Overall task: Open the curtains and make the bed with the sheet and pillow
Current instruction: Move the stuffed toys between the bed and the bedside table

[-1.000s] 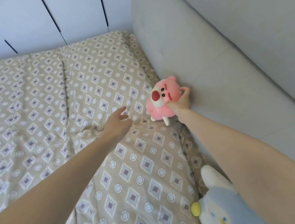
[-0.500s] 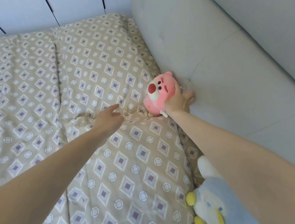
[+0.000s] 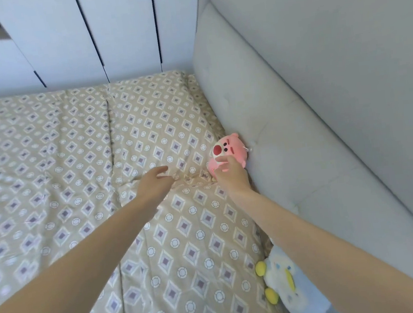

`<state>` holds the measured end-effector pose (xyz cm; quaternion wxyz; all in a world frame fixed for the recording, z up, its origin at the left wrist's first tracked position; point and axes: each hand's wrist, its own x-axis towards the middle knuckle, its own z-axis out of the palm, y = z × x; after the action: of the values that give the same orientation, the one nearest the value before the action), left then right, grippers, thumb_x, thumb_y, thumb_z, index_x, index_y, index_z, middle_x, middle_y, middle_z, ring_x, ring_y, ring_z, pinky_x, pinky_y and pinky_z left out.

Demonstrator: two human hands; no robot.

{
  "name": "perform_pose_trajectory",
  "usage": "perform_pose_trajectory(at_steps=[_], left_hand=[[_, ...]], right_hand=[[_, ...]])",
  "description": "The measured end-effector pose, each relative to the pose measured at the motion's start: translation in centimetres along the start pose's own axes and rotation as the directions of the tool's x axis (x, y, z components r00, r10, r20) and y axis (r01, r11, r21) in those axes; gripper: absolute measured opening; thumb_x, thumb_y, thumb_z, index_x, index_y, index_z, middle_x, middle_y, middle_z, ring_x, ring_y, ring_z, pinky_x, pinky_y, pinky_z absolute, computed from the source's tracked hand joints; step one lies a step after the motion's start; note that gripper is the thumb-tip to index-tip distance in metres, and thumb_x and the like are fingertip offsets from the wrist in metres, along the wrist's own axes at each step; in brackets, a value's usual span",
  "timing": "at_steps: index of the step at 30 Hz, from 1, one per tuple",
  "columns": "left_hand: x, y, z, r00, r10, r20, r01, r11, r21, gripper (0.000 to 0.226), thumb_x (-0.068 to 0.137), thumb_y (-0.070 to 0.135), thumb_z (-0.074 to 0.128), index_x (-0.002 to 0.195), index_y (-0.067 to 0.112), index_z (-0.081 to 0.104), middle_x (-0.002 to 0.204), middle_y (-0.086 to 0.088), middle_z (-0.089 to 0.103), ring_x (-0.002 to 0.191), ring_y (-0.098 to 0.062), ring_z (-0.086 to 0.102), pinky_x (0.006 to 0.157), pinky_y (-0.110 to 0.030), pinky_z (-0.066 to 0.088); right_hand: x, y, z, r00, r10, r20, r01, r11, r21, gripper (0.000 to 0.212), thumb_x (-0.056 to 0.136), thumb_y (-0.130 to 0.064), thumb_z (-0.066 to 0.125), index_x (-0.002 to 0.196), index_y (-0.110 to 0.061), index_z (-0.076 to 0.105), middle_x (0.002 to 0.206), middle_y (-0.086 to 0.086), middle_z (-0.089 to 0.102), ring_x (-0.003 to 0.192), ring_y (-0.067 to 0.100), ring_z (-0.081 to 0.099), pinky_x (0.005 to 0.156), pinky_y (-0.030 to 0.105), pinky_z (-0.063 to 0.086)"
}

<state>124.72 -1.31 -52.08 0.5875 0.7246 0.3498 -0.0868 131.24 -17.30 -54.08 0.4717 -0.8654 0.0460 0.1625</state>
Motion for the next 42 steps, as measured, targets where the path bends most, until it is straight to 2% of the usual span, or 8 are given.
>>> perform_pose_trajectory(at_steps=[5, 10, 16, 26, 32, 35, 39, 42], left_hand=[[-6.0, -2.0, -5.1, 0.998, -0.020, -0.066, 0.018, 1.000, -0.026, 0.044, 0.090, 0.012, 0.050, 0.133, 0.022, 0.050, 0.129, -0.007, 0.055, 0.116, -0.027, 0.055, 0.101, -0.040, 0.043], [-13.2, -6.8, -12.9, 0.996, -0.033, -0.088, 0.030, 0.999, -0.042, 0.046, 0.091, 0.011, 0.048, 0.136, 0.020, 0.047, 0.123, -0.008, 0.056, 0.085, -0.020, 0.057, 0.076, -0.031, 0.047], [-20.8, -13.0, -22.8, 0.988, -0.069, -0.139, 0.050, 0.989, -0.141, 0.046, 0.094, 0.008, 0.046, 0.139, 0.017, 0.043, 0.087, -0.001, 0.052, 0.092, -0.024, 0.050, 0.073, -0.032, 0.042], [-31.0, -24.3, -40.9, 0.967, -0.162, -0.199, 0.130, 0.977, -0.167, 0.046, 0.095, 0.009, 0.046, 0.140, 0.017, 0.041, 0.090, -0.003, 0.051, 0.076, -0.019, 0.050, 0.068, -0.032, 0.042], [-32.5, -29.7, -45.7, 0.952, -0.237, -0.194, 0.201, 0.961, -0.189, 0.047, 0.095, 0.008, 0.046, 0.140, 0.018, 0.041, 0.081, 0.001, 0.046, 0.070, -0.016, 0.046, 0.068, -0.033, 0.041], [-31.8, -32.6, -47.1, 0.937, -0.289, -0.198, 0.245, 0.944, -0.219, 0.046, 0.094, 0.009, 0.047, 0.139, 0.019, 0.043, 0.095, -0.005, 0.050, 0.081, -0.021, 0.049, 0.073, -0.033, 0.041], [-30.4, -36.2, -47.7, 0.911, -0.378, -0.166, 0.334, 0.911, -0.242, 0.045, 0.095, 0.011, 0.048, 0.139, 0.019, 0.042, 0.078, 0.001, 0.045, 0.064, -0.013, 0.041, 0.063, -0.028, 0.037], [-29.0, -38.7, -47.9, 0.877, -0.454, -0.157, 0.391, 0.864, -0.317, 0.046, 0.095, 0.011, 0.050, 0.140, 0.017, 0.041, 0.101, -0.006, 0.053, 0.085, -0.022, 0.049, 0.082, -0.036, 0.040]], right_hand=[[-8.2, -2.7, 1.5, 0.996, -0.029, 0.083, 0.021, 0.995, 0.098, 0.029, 0.091, -0.011, 0.050, 0.119, -0.017, 0.054, 0.115, -0.007, 0.056, 0.101, 0.010, 0.053, 0.067, 0.016, 0.040], [-17.6, -5.2, 5.0, 0.991, -0.043, 0.126, 0.032, 0.996, 0.086, 0.032, 0.090, -0.009, 0.046, 0.119, -0.022, 0.054, 0.118, -0.002, 0.054, 0.100, 0.014, 0.054, 0.083, 0.033, 0.049], [-28.3, -7.8, 10.9, 0.976, -0.124, 0.177, 0.125, 0.992, 0.005, 0.032, 0.093, -0.010, 0.045, 0.121, -0.021, 0.055, 0.115, -0.001, 0.053, 0.088, 0.012, 0.053, 0.069, 0.024, 0.042], [-45.1, -10.5, 25.5, 0.927, 0.024, 0.373, -0.008, 0.999, -0.046, 0.033, 0.092, -0.008, 0.045, 0.122, -0.018, 0.052, 0.105, 0.000, 0.051, 0.069, 0.009, 0.049, 0.070, 0.028, 0.044], [-48.2, -9.8, 31.9, 0.881, 0.130, 0.454, -0.077, 0.988, -0.134, 0.035, 0.090, -0.010, 0.045, 0.122, -0.020, 0.052, 0.101, -0.001, 0.053, 0.073, 0.011, 0.050, 0.060, 0.024, 0.043], [-48.5, -9.4, 35.2, 0.838, 0.202, 0.507, -0.113, 0.973, -0.202, 0.032, 0.090, -0.012, 0.045, 0.120, -0.022, 0.051, 0.091, -0.001, 0.051, 0.078, 0.016, 0.049, 0.066, 0.027, 0.043], [-47.8, -8.2, 40.0, 0.763, 0.277, 0.584, -0.116, 0.948, -0.297, 0.033, 0.091, -0.013, 0.046, 0.121, -0.023, 0.051, 0.106, 0.002, 0.048, 0.088, 0.019, 0.046, 0.074, 0.031, 0.045], [-46.6, -7.2, 43.1, 0.702, 0.311, 0.640, -0.103, 0.934, -0.341, 0.039, 0.093, -0.012, 0.045, 0.130, -0.022, 0.047, 0.107, 0.000, 0.044, 0.095, 0.020, 0.046, 0.080, 0.033, 0.045]])
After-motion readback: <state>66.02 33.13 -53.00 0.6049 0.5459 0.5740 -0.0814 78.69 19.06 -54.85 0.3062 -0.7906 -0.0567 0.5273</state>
